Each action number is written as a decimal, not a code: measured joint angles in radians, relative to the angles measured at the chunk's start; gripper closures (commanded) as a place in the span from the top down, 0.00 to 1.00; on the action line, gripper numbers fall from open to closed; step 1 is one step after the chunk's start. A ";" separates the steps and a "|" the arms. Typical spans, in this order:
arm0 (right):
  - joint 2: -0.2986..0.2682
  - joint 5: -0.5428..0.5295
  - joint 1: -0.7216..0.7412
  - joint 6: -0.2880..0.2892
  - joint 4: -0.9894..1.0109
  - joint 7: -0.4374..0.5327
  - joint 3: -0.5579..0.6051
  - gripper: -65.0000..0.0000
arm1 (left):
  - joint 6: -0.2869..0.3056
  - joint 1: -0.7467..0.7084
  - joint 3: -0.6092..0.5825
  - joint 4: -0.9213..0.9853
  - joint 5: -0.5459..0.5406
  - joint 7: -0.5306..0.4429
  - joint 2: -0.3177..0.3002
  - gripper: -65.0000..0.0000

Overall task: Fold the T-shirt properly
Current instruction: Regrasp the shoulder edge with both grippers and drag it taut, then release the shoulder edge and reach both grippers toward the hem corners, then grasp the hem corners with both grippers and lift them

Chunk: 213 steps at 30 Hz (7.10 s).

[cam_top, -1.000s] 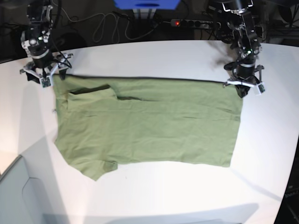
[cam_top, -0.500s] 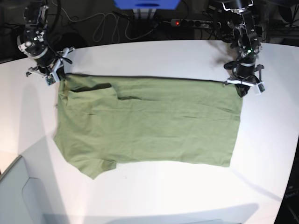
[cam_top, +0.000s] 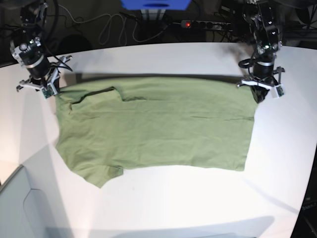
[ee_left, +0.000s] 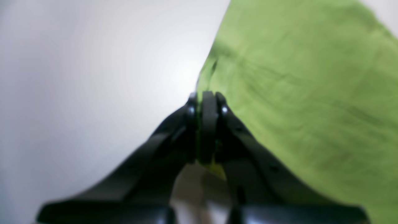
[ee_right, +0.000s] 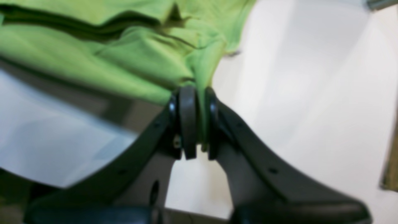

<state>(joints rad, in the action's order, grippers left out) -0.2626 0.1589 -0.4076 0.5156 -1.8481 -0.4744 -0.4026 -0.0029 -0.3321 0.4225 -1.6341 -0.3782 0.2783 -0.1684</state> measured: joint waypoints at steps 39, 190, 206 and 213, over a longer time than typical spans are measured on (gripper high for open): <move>0.039 -0.004 -0.126 0.007 -0.035 -0.188 0.002 0.00 | 0.007 -0.134 0.137 -0.049 0.003 0.167 0.071 0.00; 0.111 0.148 0.946 0.067 1.232 0.362 0.135 0.02 | -0.008 0.545 -0.235 0.545 0.007 0.014 -0.144 0.00; 0.120 0.157 0.748 0.068 0.850 0.340 0.136 0.00 | -0.002 0.466 -0.145 0.349 0.005 0.056 -0.117 0.00; 0.118 0.159 0.623 0.069 0.649 0.339 0.135 0.00 | -0.005 0.420 -0.078 0.296 0.007 0.070 -0.098 0.00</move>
<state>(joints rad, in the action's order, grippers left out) -0.1448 0.3183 0.2157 0.5842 -1.1992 -0.1356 -0.2672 -0.0074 0.0879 0.3443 -1.3380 -0.3710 0.3481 -0.2668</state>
